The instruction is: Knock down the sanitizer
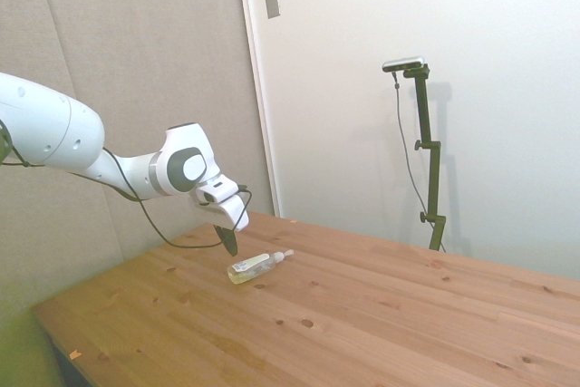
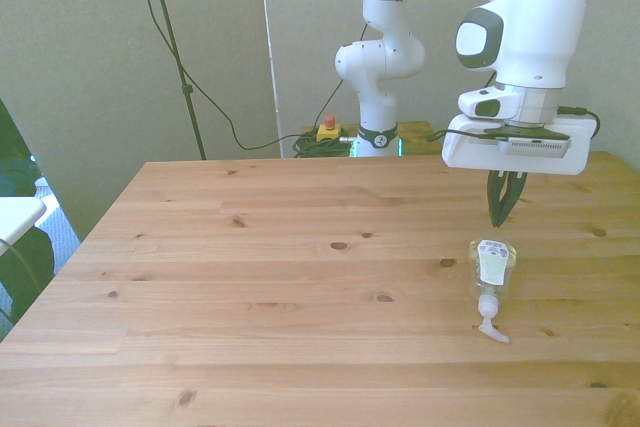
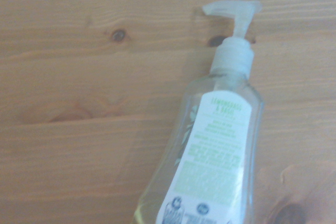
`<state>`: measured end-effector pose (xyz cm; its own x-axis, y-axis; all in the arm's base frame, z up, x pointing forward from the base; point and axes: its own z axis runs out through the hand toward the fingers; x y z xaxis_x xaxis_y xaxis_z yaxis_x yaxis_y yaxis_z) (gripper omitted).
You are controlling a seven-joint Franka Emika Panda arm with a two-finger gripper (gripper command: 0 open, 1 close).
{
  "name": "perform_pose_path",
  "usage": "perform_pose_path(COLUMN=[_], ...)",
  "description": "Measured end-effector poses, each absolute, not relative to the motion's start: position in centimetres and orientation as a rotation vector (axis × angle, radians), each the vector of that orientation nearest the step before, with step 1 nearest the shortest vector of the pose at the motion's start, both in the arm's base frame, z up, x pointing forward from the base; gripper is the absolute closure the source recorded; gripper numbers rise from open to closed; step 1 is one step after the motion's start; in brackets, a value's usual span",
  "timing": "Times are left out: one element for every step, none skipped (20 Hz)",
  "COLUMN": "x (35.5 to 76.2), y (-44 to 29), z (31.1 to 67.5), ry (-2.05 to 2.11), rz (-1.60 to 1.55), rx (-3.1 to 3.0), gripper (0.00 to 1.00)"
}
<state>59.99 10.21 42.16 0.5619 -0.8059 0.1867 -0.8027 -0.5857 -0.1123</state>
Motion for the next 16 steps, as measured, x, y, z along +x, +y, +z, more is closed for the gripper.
perform_pose_path(x=[60.5,61.0,61.5,62.0,62.5,62.8,63.2,63.4,63.5,63.5,63.4,63.4,63.3,63.1,62.9,62.6], y=[9.7,9.1,8.6,8.2,7.8,7.6,7.4,7.4,7.4,7.6,7.7,7.9,8.0,8.1,8.2,8.3], z=[42.2,42.2,42.1,42.0,41.8,41.7,41.5,41.3,41.2,41.2,41.2,41.3,41.4,41.4,41.5,41.6], ry=[1.438,1.451,1.464,1.476,1.486,1.494,1.501,1.505,1.506,1.504,1.500,1.494,1.485,1.477,1.472,1.465], rz=[-0.348,-0.352,-0.356,-0.359,-0.359,-0.359,-0.356,-0.350,-0.345,-0.340,-0.333,-0.328,-0.319,-0.316,-0.314,-0.312], rx=[-2.755,-2.747,-2.740,-2.734,-2.729,-2.725,-2.720,-2.716,-2.715,-2.712,-2.708,-2.706,-2.707,-2.710,-2.713,-2.717], gripper=[1.00,1.00,1.00,1.00,1.00,1.00,0.00,0.00,0.00,0.00,0.00,0.00,0.00,0.00,0.00,0.00])
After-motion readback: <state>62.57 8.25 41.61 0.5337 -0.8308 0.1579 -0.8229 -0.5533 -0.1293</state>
